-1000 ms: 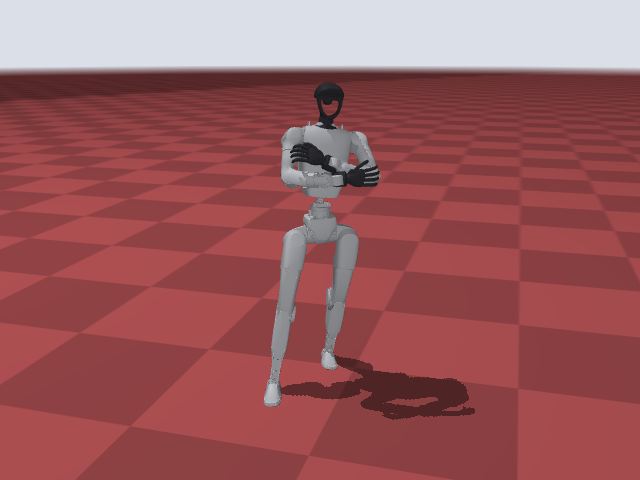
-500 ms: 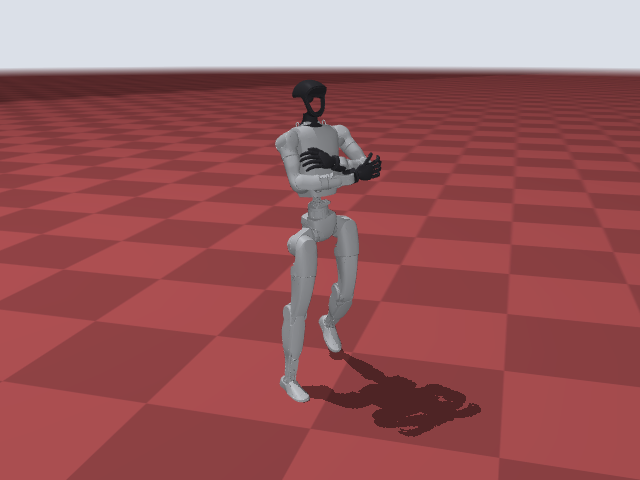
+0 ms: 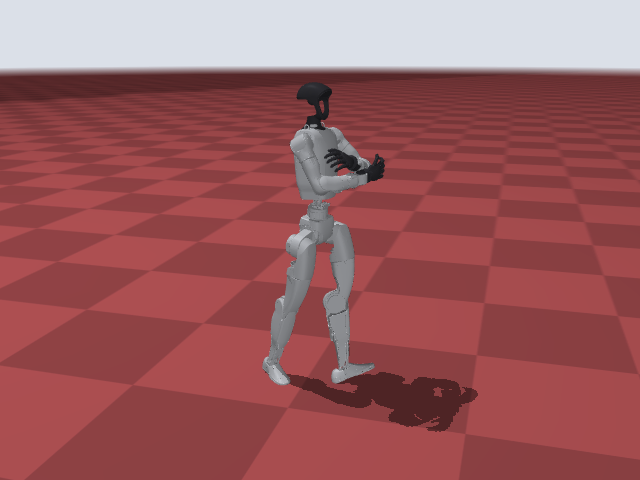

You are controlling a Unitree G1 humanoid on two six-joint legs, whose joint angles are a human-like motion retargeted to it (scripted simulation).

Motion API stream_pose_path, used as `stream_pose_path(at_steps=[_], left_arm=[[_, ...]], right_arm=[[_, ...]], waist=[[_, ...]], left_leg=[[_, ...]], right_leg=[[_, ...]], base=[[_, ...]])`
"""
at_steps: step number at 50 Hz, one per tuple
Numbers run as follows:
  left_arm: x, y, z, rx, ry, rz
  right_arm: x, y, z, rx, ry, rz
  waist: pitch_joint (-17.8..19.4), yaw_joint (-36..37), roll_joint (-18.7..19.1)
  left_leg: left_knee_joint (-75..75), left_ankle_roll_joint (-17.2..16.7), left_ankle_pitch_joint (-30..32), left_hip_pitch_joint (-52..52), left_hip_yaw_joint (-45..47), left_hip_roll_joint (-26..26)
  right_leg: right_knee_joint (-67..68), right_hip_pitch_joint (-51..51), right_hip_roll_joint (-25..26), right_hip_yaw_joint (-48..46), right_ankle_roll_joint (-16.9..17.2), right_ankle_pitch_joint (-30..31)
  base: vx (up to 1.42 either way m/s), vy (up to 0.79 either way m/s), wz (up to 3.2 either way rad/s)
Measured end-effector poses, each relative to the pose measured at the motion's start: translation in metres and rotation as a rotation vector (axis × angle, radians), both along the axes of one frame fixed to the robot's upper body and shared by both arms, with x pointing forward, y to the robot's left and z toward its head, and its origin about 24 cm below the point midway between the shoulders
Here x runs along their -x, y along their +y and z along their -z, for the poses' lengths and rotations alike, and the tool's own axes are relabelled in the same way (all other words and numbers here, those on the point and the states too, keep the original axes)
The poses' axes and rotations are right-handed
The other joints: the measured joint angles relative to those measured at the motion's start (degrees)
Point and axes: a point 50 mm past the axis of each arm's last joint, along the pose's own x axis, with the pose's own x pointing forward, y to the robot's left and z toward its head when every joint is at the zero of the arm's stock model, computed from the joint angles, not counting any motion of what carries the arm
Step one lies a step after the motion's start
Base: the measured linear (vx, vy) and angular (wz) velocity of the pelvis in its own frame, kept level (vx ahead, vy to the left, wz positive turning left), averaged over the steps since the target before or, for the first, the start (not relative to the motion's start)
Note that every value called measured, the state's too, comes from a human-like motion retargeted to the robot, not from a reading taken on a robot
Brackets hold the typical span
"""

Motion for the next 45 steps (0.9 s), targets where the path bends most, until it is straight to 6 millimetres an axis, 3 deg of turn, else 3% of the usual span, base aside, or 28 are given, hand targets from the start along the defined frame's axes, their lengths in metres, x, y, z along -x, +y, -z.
stream_pose_path(at_steps=[6, 12, 15, 18, 22, 26, 30, 36, 40, 45], left_arm=[[0.0026, 0.0007, 0.0032, 0.003, 0.037, 0.033], [0.0048, -0.0010, 0.0054, 0.029, 0.054, 0.035], [0.0030, -0.0014, 0.0042, 0.038, 0.056, 0.009], [0.0015, -0.0010, 0.0030, 0.042, 0.049, -0.012], [0.0010, 0.0001, 0.0021, 0.048, 0.050, -0.020], [0.0017, 0.0009, 0.0018, 0.063, 0.069, -0.019], [0.0031, 0.0006, 0.0014, 0.082, 0.103, -0.010], [0.0049, -0.0008, 0.0012, 0.105, 0.140, 0.003], [0.0080, -0.0008, 0.0038, 0.110, 0.118, 0.014], [0.0087, -0.0009, 0.0037, 0.117, 0.099, 0.023]], right_arm=[[0.0044, -0.0010, 0.0041, -0.022, 0.029, -0.026], [0.0062, -0.0045, 0.0046, -0.019, -0.008, -0.052], [0.0033, -0.0064, 0.0029, -0.011, -0.010, -0.038], [0.0017, -0.0077, 0.0019, -0.013, 0.004, -0.024], [0.0021, -0.0077, 0.0022, -0.026, 0.028, -0.016], [0.0035, -0.0067, 0.0036, -0.041, 0.054, -0.011], [0.0045, -0.0065, 0.0055, -0.043, 0.073, -0.011], [0.0048, -0.0049, 0.0052, -0.018, 0.052, -0.014], [0.0080, -0.0016, 0.0031, -0.020, 0.013, -0.035], [0.0089, -0.0007, 0.0027, -0.021, -0.008, -0.061]], waist=[[-2.8, -0.5, 0.2], [-7.1, -0.7, 1.7], [-7.3, -1.6, 1.9], [-6.4, -2.5, 2.4], [-4.6, -3.9, 3.1], [-2.7, -5.3, 3.3], [-0.5, -6.8, 2.4], [4.1, -9.0, 0.0], [5.2, -9.6, 0.3], [4.0, -9.6, 0.1]], left_leg=[[0.0, 1.4, 0.0, 4.3, -5.3, 1.8], [0.1, 2.3, -2.6, 6.4, -14.1, 4.3], [1.6, 2.6, -4.1, 7.0, -19.6, 4.0], [4.2, 2.6, -6.0, 7.9, -25.7, 3.3], [7.3, 2.7, -8.1, 9.5, -34.6, 1.7], [8.8, 3.1, -9.1, 11.9, -44.2, -0.5], [8.9, 3.1, -9.3, 15.0, -54.0, -3.4], [7.5, 3.1, -9.3, 22.4, -67.9, -6.6], [6.1, 3.1, -9.2, 26.2, -74.5, -5.2], [5.3, 3.9, -7.6, 28.9, -80.7, -4.1]], right_leg=[[8.5, 1.3, 1.2, -1.7, -2.5, 5.5], [37.6, -12.0, -1.3, 0.6, -2.4, 17.4], [47.1, -18.4, -1.9, 3.9, -1.7, 17.6], [49.5, -21.9, -3.4, 5.0, -3.7, 13.5], [44.2, -24.1, -5.1, 5.5, -6.9, 8.4], [32.4, -25.1, -4.2, 9.1, -6.8, 6.0], [17.1, -24.9, -3.3, 15.3, -4.4, 8.6], [-3.7, -22.3, -5.6, 20.5, 2.2, 19.0], [-5.5, -24.0, -5.6, 21.1, 6.4, 14.2], [-5.5, -22.9, -5.1, 25.1, 6.7, 12.9]], base=[[0.50, 0.09, 0.51], [0.46, 0.17, 0.93], [0.40, 0.15, 1.57], [0.38, 0.14, 1.86], [0.36, 0.11, 2.11], [0.34, 0.05, 2.30], [0.35, -0.02, 2.36], [0.39, -0.09, 2.18], [0.43, -0.15, 1.63], [0.46, -0.21, 1.29]])
